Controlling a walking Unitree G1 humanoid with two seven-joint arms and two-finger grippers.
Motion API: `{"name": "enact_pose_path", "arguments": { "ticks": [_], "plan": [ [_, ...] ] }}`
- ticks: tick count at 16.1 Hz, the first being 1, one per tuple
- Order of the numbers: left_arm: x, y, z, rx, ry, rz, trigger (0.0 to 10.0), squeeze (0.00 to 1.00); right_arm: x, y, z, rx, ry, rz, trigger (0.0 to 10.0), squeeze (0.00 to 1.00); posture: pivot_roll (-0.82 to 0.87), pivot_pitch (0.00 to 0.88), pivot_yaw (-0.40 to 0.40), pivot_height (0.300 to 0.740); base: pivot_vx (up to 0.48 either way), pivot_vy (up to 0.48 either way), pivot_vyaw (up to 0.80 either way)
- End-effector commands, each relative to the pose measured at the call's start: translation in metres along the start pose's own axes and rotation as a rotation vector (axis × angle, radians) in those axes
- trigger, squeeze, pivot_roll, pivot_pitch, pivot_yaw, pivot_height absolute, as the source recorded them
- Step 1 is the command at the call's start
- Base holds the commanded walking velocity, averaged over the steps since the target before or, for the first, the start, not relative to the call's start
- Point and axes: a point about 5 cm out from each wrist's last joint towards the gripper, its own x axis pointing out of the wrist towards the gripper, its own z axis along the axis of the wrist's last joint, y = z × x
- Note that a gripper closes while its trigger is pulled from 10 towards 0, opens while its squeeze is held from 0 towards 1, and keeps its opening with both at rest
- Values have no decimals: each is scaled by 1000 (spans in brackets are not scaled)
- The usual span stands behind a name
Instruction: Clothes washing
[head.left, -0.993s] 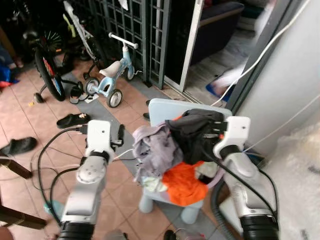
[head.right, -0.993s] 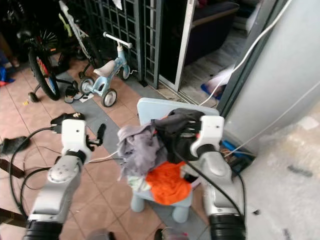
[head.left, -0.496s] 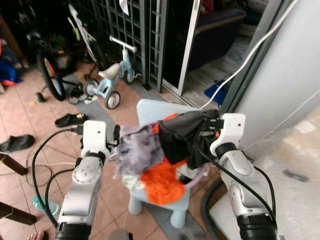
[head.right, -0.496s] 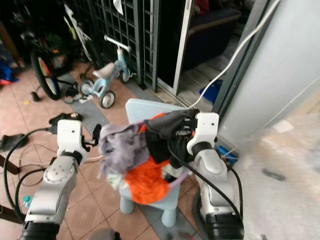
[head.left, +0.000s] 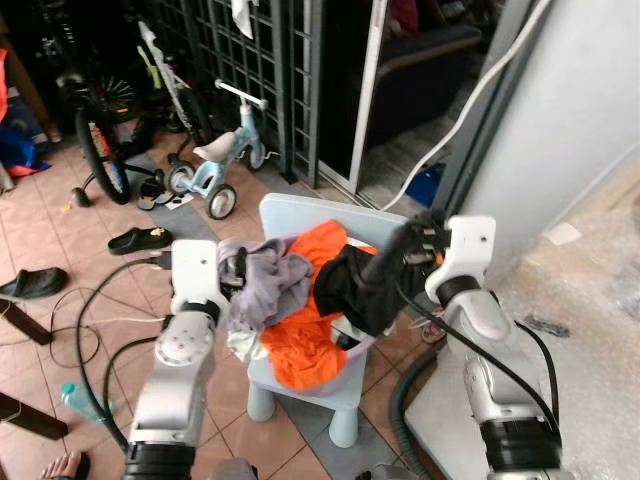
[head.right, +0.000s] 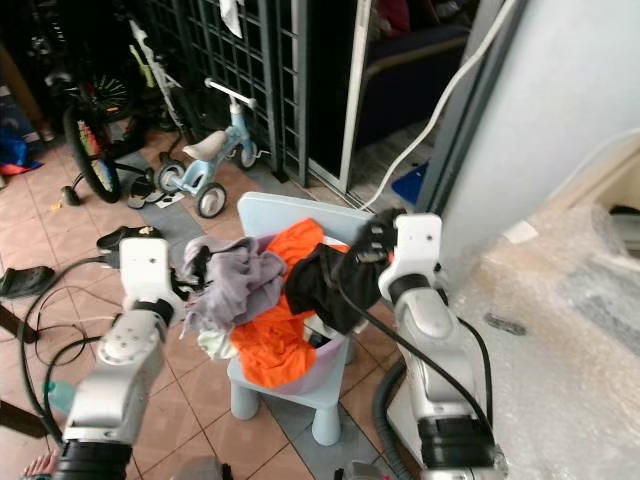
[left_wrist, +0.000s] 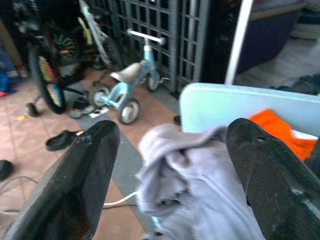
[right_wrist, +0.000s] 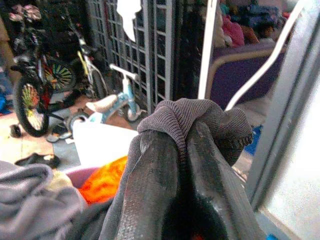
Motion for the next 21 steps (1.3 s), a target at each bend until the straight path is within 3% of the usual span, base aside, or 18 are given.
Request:
{"name": "enact_pose_path", "arguments": {
  "ticks": [1,7,13,18,21],
  "plan": [
    [0,1,10,4,-33,5,10000,0,2,0,12,-5,-36,3,10000,0,-7,0,1,740,0,0,-525],
    [-6,-7,-8,-5,29,-26,10000,0,0,5,8,9,-20,9,10000,0,-28,0,1,740,-284,0,-705],
    [-3,-7,-6,-9,22,-28,10000,0,5,5,11,2,-19,11,10000,0,-22,0,-13,740,-144,0,0],
    [0,-2,8,-28,-36,-58,10000,0,16,12,33,-30,-95,6,10000,0,-32,0,4,740,0,0,-800],
    [-1,1,6,-44,-35,-70,10000,0,16,4,36,-41,-118,-41,10000,0,-32,0,15,740,0,0,-800]
  ]
}}
